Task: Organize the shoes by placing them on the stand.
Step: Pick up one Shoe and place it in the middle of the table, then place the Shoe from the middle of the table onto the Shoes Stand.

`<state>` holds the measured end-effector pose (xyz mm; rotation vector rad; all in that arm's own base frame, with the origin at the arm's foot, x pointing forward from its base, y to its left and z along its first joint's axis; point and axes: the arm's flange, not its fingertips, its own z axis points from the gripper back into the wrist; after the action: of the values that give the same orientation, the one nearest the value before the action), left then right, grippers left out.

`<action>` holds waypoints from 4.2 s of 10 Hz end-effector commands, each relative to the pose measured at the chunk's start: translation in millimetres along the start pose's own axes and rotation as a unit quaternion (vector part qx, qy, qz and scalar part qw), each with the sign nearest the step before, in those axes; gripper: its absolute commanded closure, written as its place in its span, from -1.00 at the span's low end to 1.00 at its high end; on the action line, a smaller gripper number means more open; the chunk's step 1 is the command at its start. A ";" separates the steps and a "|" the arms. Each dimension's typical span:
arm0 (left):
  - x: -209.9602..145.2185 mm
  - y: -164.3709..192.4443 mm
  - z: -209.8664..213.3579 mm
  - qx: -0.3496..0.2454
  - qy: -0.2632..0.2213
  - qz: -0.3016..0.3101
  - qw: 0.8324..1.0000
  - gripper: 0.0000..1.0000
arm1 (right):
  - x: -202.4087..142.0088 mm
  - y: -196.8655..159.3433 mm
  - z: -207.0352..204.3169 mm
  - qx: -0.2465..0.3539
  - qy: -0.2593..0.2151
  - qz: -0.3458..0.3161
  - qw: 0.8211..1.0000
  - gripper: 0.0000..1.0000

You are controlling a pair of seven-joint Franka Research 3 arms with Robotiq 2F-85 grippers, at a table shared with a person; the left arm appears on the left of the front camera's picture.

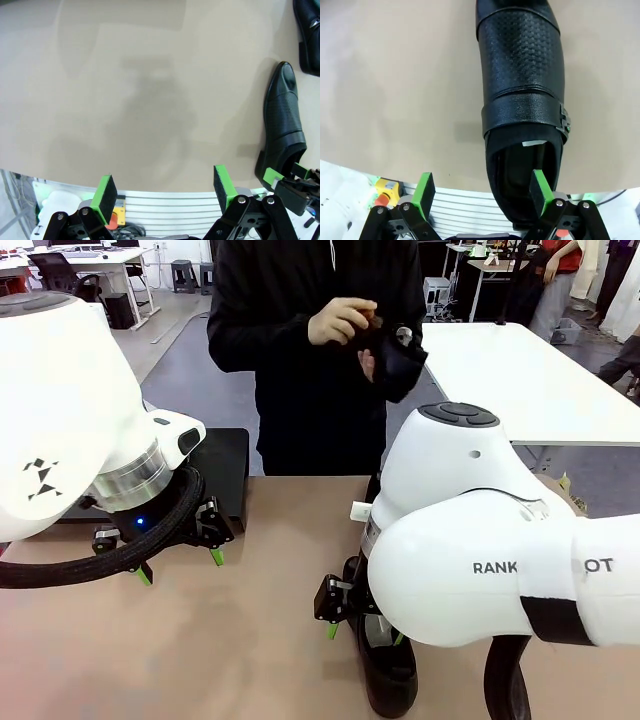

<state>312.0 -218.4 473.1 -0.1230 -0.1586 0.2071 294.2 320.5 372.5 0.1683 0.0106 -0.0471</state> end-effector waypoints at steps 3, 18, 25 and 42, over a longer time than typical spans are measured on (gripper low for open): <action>2.5 1.4 1.7 0.004 0.000 -0.007 1.000 -1.00 | 1.5 4.4 -1.2 -0.006 -0.015 -0.005 1.000 -1.00; 2.5 1.4 1.7 0.004 0.000 -0.007 1.000 -1.00 | -15.3 -101.9 142.1 0.009 -0.118 0.062 0.991 -1.00; 0.2 0.1 0.1 0.000 0.000 0.000 1.000 -1.00 | 36.8 -305.9 185.1 -0.092 -0.140 -0.028 0.985 -1.00; -139.1 -183.4 -79.9 -0.013 -0.035 -0.057 0.998 -1.00 | 37.1 -322.4 191.2 -0.089 -0.139 -0.040 0.985 -1.00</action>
<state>219.0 -419.8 413.0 -0.1513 -0.2165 0.0305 317.0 -30.6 506.5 -0.0255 -0.2535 -0.1578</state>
